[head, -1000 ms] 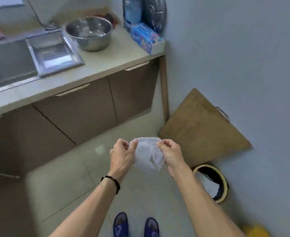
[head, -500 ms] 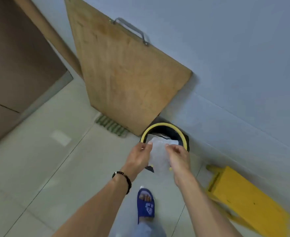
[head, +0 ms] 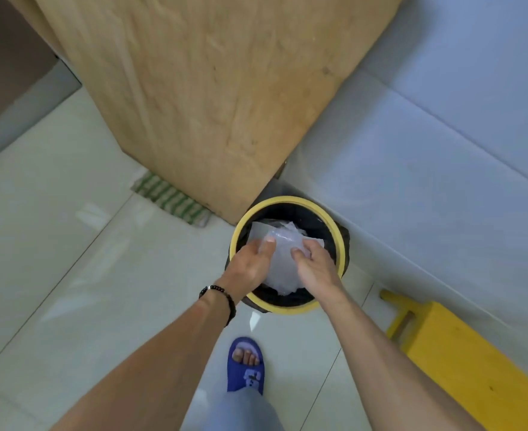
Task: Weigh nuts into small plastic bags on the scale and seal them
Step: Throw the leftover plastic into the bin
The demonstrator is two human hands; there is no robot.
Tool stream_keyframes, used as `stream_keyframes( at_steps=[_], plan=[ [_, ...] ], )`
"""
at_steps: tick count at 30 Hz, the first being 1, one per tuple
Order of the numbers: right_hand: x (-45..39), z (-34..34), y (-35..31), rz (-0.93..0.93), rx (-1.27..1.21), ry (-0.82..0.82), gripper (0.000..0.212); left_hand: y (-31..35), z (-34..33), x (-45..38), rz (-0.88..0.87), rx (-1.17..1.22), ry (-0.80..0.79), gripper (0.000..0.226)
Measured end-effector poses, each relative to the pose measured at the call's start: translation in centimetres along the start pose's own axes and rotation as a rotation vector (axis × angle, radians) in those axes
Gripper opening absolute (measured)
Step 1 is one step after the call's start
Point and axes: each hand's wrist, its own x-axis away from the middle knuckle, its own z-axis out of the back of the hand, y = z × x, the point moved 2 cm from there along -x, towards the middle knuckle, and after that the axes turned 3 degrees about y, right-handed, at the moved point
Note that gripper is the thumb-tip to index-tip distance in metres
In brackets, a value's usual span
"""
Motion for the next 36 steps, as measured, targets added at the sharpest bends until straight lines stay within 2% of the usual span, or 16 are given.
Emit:
stream_keyframes(
  at_steps=[3, 6, 11, 15, 19, 24, 28, 36],
  plan=[
    [2.3, 0.9, -1.1, 0.067, 0.094, 0.043, 0.051, 0.5, 1.7, 3.1, -0.131, -0.03, 0.013, 0.047],
    [5.8, 1.5, -3.7, 0.189, 0.199, 0.097, 0.053, 1.1, 4.8, 7.0, -0.176, -0.084, 0.072, 0.056],
    [13.4, 1.3, -10.5, 0.539, 0.394, 0.161, 0.054, 1.4, 11.2, 14.5, -0.258, -0.454, 0.382, 0.059],
    [21.0, 0.4, -17.7, 0.835, 0.508, 0.165, 0.059, 2.5, 17.3, 23.0, -0.343, -0.586, 0.616, 0.063],
    [29.9, -0.6, -25.7, 1.097, 0.546, 0.192, 0.069, 3.6, 24.1, 32.3, -0.371, -0.685, 0.927, 0.071],
    [42.0, -2.6, -34.1, 1.442, 0.548, 0.206, 0.062, 2.6, 30.5, 44.3, -0.306, -0.686, 1.22, 0.064],
    [52.5, -5.6, -38.4, 1.652, 0.521, 0.174, 0.061, -0.8, 34.1, 54.0, -0.239, -0.641, 1.395, 0.065],
    [73.5, -14.2, -39.7, 2.027, 0.531, 0.071, 0.061, -12.7, 38.3, 72.4, -0.001, -0.552, 1.669, 0.068]
  ],
)
